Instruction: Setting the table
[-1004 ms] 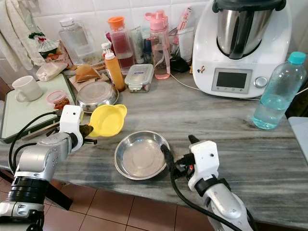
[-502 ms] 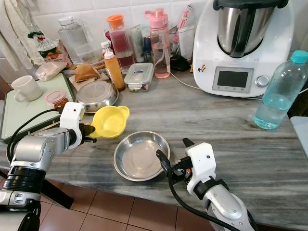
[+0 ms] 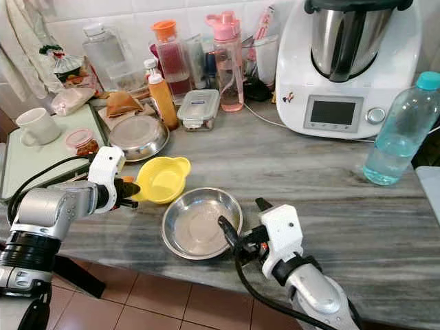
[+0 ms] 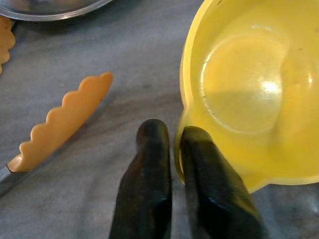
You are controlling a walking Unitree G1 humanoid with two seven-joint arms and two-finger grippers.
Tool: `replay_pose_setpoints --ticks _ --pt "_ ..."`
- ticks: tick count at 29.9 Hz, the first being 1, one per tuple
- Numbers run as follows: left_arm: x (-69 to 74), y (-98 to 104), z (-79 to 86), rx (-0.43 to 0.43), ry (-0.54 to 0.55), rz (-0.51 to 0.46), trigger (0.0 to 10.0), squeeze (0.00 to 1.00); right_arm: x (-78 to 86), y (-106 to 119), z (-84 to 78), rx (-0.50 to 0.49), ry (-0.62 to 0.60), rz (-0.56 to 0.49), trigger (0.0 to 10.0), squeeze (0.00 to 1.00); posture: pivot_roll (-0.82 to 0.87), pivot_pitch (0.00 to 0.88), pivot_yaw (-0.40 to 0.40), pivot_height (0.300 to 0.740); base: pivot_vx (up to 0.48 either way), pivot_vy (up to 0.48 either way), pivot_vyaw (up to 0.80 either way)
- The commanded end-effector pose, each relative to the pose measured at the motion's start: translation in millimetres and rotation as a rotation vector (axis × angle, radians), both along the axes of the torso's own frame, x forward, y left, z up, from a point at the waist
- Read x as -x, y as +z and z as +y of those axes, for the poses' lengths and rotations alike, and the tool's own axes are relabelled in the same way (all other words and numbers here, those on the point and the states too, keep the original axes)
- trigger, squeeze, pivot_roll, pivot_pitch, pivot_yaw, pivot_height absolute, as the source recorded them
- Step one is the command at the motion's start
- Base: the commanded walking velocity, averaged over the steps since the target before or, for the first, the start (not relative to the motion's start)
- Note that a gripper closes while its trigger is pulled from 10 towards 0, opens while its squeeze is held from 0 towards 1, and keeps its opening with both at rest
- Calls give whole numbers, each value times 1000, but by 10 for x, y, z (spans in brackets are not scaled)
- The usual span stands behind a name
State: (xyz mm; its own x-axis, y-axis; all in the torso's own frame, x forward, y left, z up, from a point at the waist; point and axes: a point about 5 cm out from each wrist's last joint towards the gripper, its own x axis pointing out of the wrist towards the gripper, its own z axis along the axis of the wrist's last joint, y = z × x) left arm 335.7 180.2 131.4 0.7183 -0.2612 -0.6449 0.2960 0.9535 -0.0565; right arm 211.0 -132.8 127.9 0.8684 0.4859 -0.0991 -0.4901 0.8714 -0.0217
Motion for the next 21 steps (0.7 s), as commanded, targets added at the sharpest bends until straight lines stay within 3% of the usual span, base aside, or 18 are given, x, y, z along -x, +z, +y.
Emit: replay_pose_setpoints --ticks 1,9,21 --pt "-12 55 53 -15 4 -6 10000 1000 -6 20 27 -1 6 -13 10000 0 -63 0 158 740 0 0 0" --pt "-3 66 38 -18 -15 -2 10000 1000 -9 10 28 3 3 -11 10000 0 -61 0 159 740 0 0 0" --pt "-71 208 33 -27 -40 -80 10000 1000 -30 1 39 4 5 -11 10000 0 -59 0 151 740 0 0 0"
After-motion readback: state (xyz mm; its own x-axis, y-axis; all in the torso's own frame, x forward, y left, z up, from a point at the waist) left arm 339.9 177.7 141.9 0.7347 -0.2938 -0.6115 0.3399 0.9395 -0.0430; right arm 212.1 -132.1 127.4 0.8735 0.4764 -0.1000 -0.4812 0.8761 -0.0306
